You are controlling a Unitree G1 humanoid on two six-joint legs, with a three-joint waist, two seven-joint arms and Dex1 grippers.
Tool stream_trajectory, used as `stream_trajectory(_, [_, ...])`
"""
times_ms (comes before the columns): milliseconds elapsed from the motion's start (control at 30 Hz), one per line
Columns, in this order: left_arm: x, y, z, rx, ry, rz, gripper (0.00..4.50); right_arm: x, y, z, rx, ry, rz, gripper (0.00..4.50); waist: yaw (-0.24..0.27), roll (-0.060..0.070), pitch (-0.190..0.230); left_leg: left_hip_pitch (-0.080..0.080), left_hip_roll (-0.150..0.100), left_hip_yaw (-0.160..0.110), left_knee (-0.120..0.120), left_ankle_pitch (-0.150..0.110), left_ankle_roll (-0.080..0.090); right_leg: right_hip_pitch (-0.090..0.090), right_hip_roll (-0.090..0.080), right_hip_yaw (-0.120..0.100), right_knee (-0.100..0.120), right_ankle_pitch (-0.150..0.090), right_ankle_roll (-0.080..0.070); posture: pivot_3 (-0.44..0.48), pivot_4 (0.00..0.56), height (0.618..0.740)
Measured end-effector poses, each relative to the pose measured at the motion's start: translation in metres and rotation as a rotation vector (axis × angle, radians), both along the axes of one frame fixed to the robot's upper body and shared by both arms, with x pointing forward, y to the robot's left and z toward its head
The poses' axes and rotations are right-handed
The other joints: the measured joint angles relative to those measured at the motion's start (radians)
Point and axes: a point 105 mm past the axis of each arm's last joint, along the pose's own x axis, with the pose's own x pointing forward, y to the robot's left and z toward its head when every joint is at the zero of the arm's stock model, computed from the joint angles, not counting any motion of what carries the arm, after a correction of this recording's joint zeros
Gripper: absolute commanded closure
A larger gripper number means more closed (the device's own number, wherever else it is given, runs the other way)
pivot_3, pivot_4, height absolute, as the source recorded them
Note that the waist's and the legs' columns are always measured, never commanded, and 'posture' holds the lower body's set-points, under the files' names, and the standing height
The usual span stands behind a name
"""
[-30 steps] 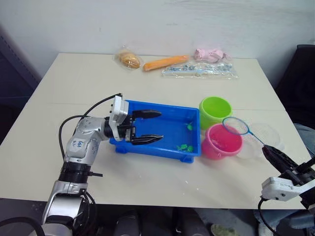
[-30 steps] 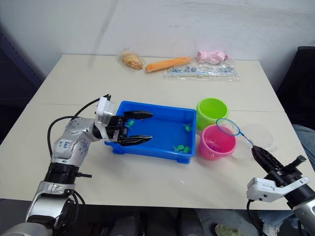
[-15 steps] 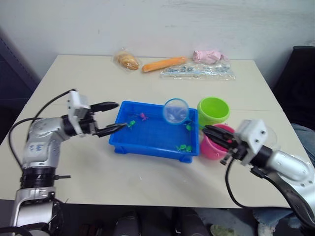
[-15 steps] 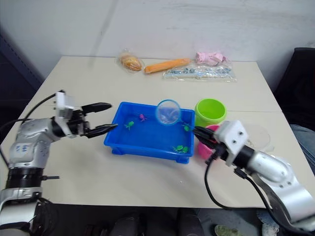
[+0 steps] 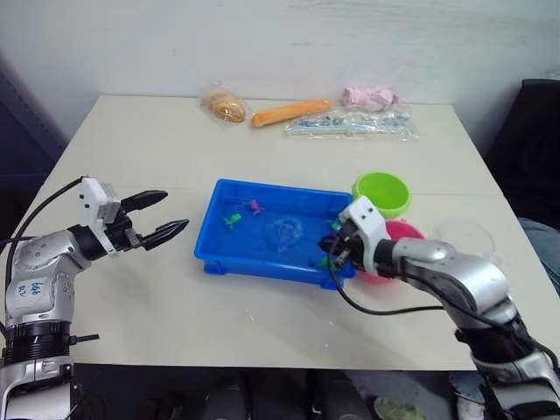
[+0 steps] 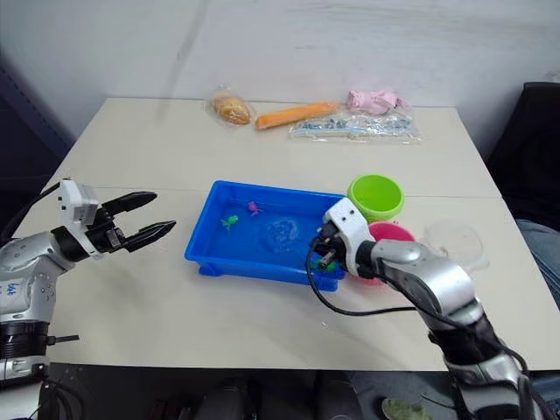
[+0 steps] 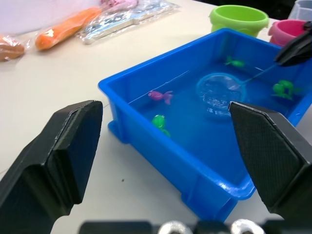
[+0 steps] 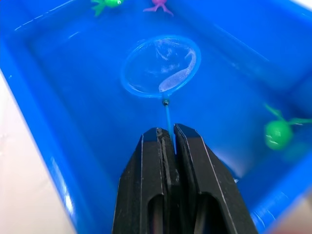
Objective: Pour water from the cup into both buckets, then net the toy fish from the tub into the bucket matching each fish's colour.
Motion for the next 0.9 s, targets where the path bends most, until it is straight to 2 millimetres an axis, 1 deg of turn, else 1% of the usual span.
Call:
stream_trajectory(133, [-0.002, -0.004, 0.002, 0.008, -0.004, -0.01, 0.05, 0.014, 0.01, 0.005, 0.015, 0.032, -0.014, 4.5, -0.002, 0.0, 0.0, 0.0, 0.0, 0.0, -0.001, 0.0, 0.0, 0.0, 0.0, -0.001, 0.0, 0.0, 0.0, 0.0, 0.15, 0.74])
stream_trajectory(300, [-0.001, -0.008, 0.001, 0.022, -0.001, -0.027, 0.05, 0.029, 0.027, 0.0, -0.01, 0.094, -0.001, 4.5, -0.004, 0.0, 0.0, -0.001, 0.0, 0.001, -0.001, 0.0, 0.0, -0.002, 0.0, 0.0, 0.0, 0.0, 0.0, 0.0, 0.15, 0.74])
stream_trajectory(333, [-0.001, -0.009, 0.002, 0.025, -0.004, -0.032, 0.05, 0.03, 0.028, -0.003, -0.031, 0.108, 0.004, 4.5, -0.004, 0.0, 0.0, -0.002, 0.0, 0.001, -0.001, 0.0, 0.0, -0.003, 0.0, -0.001, 0.0, 0.0, 0.0, 0.0, 0.15, 0.74])
stream_trajectory(400, [0.0, -0.01, 0.005, 0.031, -0.013, -0.039, 0.05, 0.033, 0.033, -0.007, -0.053, 0.128, 0.009, 4.5, -0.004, 0.0, 0.0, -0.009, 0.0, 0.001, 0.0, 0.0, 0.0, -0.011, 0.0, 0.0, 0.003, 0.0, 0.0, 0.0, 0.15, 0.74])
stream_trajectory(467, [0.0, -0.01, 0.005, 0.033, -0.013, -0.041, 0.05, 0.037, 0.042, -0.009, -0.053, 0.148, 0.015, 4.5, -0.004, 0.0, 0.0, -0.012, -0.001, 0.003, 0.001, 0.001, 0.0, -0.016, -0.001, -0.001, 0.007, 0.0, 0.001, 0.0, 0.15, 0.74])
stream_trajectory(600, [0.0, -0.012, 0.006, 0.036, -0.016, -0.048, 0.05, 0.042, 0.06, -0.005, -0.017, 0.139, 0.027, 4.5, -0.008, 0.0, 0.0, -0.012, -0.001, 0.003, 0.001, 0.001, 0.0, -0.016, -0.001, -0.001, 0.007, 0.0, 0.001, 0.0, 0.15, 0.74])
stream_trajectory(800, [-0.001, -0.016, 0.01, 0.043, -0.031, -0.051, 0.05, 0.047, 0.073, -0.003, 0.055, 0.092, 0.038, 4.5, -0.009, 0.0, 0.0, -0.012, -0.001, 0.003, 0.001, 0.001, 0.0, -0.016, -0.001, -0.002, 0.007, 0.0, 0.001, 0.0, 0.15, 0.74])
stream_trajectory(900, [-0.001, -0.016, 0.01, 0.044, -0.033, -0.052, 0.05, 0.048, 0.073, -0.004, 0.059, 0.07, 0.04, 4.5, -0.009, 0.0, 0.0, -0.012, -0.001, 0.003, 0.001, 0.001, 0.0, -0.016, -0.001, -0.002, 0.007, 0.0, 0.001, 0.0, 0.15, 0.74])
